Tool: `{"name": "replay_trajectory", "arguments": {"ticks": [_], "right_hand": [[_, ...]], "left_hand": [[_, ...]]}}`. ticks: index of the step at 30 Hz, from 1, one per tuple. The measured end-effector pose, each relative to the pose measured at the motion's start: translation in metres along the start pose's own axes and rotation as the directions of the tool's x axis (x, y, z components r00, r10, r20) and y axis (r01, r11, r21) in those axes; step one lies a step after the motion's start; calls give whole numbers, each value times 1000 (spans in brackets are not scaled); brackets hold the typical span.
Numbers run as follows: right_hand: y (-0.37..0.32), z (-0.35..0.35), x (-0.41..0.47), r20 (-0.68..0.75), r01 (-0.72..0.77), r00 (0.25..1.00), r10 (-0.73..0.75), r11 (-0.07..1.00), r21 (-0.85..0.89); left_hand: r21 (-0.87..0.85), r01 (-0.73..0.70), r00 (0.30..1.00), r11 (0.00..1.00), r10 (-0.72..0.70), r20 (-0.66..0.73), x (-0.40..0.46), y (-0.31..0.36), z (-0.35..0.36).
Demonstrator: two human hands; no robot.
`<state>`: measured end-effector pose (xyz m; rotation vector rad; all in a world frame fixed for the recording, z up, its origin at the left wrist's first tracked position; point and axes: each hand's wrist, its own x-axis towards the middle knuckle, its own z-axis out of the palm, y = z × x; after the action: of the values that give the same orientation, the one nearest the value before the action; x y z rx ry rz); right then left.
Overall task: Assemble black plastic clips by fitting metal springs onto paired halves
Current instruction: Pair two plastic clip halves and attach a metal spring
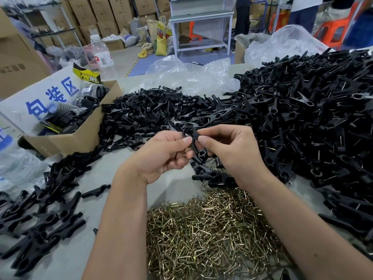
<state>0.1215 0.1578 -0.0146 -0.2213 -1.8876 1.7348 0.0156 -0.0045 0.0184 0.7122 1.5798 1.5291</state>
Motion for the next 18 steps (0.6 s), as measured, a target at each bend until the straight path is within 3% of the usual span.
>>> {"name": "replay_trajectory", "arguments": {"ticks": [6, 10, 13, 18], "right_hand": [[-4, -4, -1, 40, 17, 999, -14, 997, -80], [-6, -10, 1, 73, 17, 997, -11, 997, -70], [-9, -16, 4, 119, -32, 992, 38, 998, -52], [-12, -21, 4, 153, -61, 986, 65, 998, -27]], "left_hand": [[149, -13, 999, 989, 18, -34, 2, -1, -4], [-1, -138, 985, 990, 137, -105, 6, -6, -9], [38, -247, 960, 968, 250, -131, 7, -7, -8], [14, -254, 957, 967, 253, -139, 8, -10, -7]]}}
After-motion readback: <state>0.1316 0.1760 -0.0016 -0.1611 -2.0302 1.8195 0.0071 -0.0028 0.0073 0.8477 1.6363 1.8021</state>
